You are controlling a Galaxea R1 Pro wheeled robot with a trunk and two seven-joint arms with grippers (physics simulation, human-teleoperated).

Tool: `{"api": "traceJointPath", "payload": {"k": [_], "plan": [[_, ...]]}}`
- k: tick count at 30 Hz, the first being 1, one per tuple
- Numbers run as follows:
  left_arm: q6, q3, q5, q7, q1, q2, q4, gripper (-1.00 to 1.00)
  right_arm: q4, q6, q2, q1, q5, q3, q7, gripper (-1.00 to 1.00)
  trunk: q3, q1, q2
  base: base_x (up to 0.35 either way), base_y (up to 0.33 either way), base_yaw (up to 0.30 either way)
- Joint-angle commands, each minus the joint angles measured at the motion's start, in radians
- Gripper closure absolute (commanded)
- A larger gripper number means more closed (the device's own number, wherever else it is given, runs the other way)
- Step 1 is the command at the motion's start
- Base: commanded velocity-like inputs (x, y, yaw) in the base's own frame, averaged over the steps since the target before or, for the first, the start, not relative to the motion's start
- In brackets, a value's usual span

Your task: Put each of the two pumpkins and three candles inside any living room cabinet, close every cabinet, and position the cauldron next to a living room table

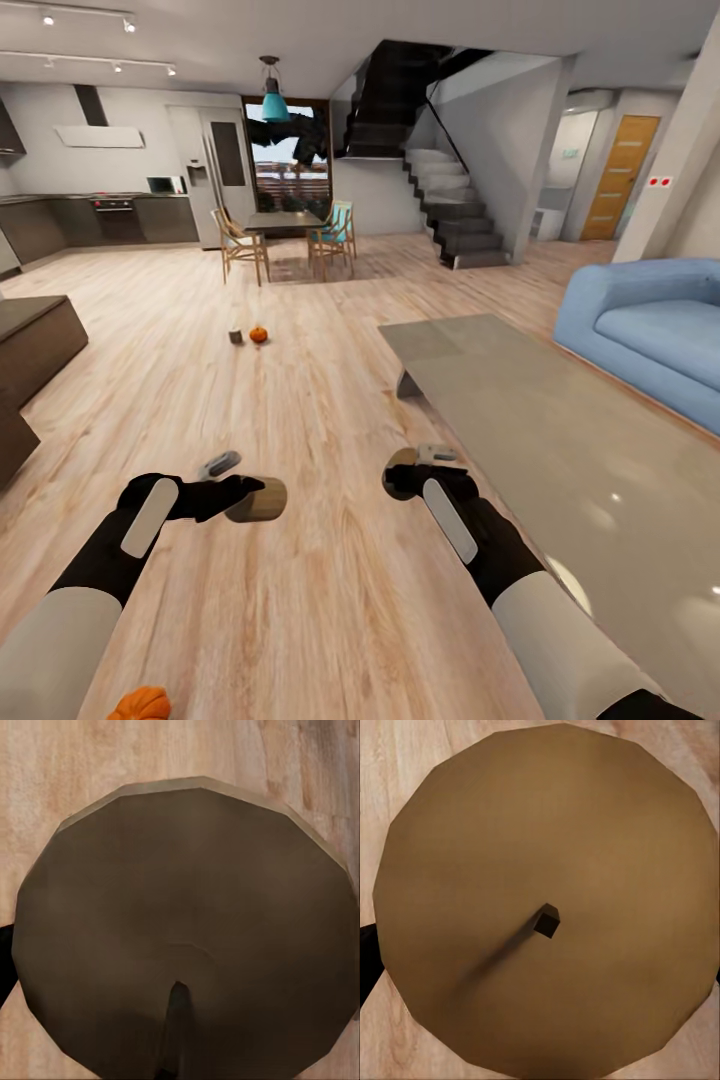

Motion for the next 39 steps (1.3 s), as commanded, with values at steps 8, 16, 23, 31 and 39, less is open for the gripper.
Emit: {"api": "traceJointPath", "payload": {"k": [8, 16, 23, 31, 39], "plan": [[0.000, 0.000, 0.001, -0.002, 0.000, 0.000, 0.000, 1.00, -0.002, 0.000, 0.003, 0.000, 0.006, 0.001, -0.006, 1.00, 0.000, 0.000, 0.000, 0.324, -0.029, 0.005], [-0.001, 0.000, 0.001, -0.002, 0.000, 0.000, 0.000, 1.00, -0.003, 0.000, 0.004, 0.001, 0.007, 0.003, -0.007, 1.00, -0.002, 0.000, 0.000, 0.325, 0.000, 0.234], [-0.002, 0.000, 0.001, -0.002, 0.000, 0.000, 0.000, 1.00, -0.003, -0.001, 0.002, 0.001, 0.007, 0.003, -0.009, 1.00, -0.005, 0.000, 0.000, 0.325, -0.038, 0.281], [-0.002, 0.000, 0.001, -0.002, 0.000, 0.000, 0.000, 1.00, -0.003, -0.001, 0.002, 0.001, 0.007, 0.003, -0.009, 1.00, -0.008, 0.000, 0.000, 0.323, -0.104, 0.282], [-0.002, 0.000, 0.001, -0.002, 0.000, 0.000, 0.000, 1.00, -0.003, -0.001, 0.002, 0.002, 0.007, 0.003, -0.009, 1.00, -0.012, 0.000, 0.000, 0.315, -0.158, 0.273]]}}
